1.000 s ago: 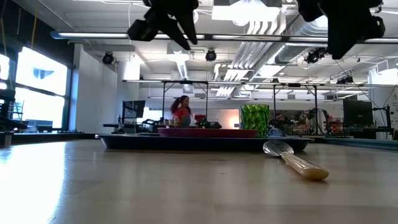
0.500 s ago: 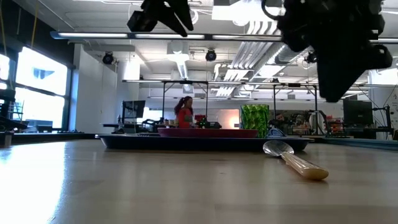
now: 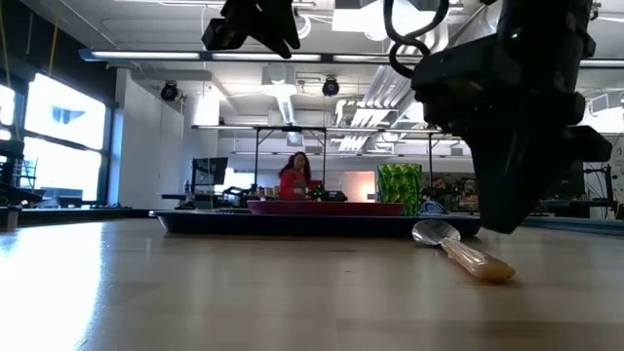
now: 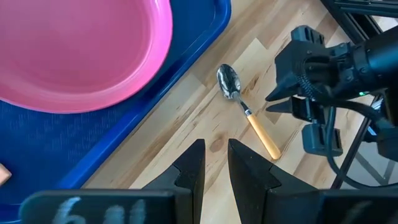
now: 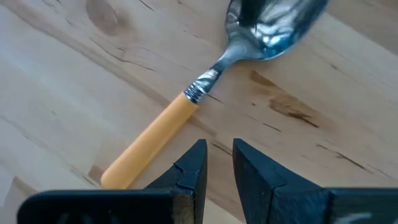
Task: Pick and place plate/cup/fork/spoon on tray
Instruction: Put the yellow spoon between the fork and plate on the blue serving tray
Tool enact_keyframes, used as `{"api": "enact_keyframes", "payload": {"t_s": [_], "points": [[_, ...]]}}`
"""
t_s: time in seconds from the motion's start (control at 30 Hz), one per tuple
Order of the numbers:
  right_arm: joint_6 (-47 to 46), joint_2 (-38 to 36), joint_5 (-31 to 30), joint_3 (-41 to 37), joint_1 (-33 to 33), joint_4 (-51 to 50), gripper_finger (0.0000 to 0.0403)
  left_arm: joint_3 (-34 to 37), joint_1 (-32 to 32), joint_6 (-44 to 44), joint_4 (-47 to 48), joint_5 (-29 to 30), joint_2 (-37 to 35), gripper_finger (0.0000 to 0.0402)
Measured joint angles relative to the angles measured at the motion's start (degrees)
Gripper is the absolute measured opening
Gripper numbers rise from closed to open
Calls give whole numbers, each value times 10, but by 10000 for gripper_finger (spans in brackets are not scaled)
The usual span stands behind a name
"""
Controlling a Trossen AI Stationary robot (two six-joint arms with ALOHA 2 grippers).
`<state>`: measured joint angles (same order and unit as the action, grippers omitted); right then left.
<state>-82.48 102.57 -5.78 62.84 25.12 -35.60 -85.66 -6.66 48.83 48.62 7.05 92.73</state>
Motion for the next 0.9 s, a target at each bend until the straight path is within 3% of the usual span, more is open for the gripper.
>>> {"api": "enact_keyframes", "payload": {"t_s": [0.9], "points": [[-76, 43, -2, 0, -24, 103, 66, 0, 3, -34, 0, 0, 0, 60]]}}
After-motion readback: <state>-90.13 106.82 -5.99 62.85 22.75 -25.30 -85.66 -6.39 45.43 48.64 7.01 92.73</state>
